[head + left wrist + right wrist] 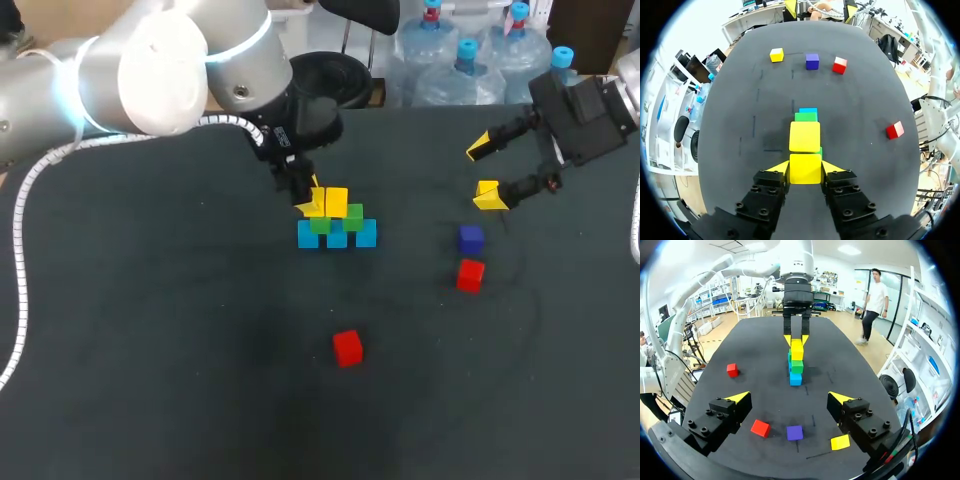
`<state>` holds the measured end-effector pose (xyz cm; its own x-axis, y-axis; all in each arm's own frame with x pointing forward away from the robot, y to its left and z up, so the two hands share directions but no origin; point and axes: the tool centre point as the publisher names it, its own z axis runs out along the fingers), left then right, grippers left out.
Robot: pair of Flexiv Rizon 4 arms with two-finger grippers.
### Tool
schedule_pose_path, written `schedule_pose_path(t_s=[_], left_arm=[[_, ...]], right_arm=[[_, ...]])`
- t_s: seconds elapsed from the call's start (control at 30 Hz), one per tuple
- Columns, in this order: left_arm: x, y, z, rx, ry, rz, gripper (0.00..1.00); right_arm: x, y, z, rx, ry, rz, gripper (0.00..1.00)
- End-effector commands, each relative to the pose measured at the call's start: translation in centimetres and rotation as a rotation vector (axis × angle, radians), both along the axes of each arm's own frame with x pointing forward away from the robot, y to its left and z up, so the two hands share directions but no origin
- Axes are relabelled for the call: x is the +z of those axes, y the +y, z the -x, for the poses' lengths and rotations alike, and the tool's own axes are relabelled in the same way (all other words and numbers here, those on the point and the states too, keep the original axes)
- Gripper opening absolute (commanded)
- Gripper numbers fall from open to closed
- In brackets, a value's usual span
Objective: Place the blue cubes, place green cubes on the blue cubes, place the yellow cubes on the green cubes, then place the red cubes on the yellow cubes, and place purple cube on the red cubes.
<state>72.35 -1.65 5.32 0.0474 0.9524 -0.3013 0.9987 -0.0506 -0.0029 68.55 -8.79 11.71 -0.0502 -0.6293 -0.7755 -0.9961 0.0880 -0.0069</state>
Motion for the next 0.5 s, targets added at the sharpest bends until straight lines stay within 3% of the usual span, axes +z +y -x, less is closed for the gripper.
schedule_pose_path(t_s=[0.03, 0.17, 0.5], left_arm=[[0.04, -0.09, -0.23, 0.0, 0.005, -0.006, 0.06], [0.03, -0.06, -0.27, 0.0, 0.005, -0.007, 0.07], [0.04, -0.04, -0.33, -0.001, 0.007, -0.011, 0.2]], right_arm=[[-0.06, 0.02, -0.02, 0.0, -0.001, -0.002, 1.0], [-0.06, 0.02, -0.02, 0.0, -0.001, -0.002, 1.0], [-0.06, 0.02, -0.02, 0.0, -0.001, -0.002, 1.0]])
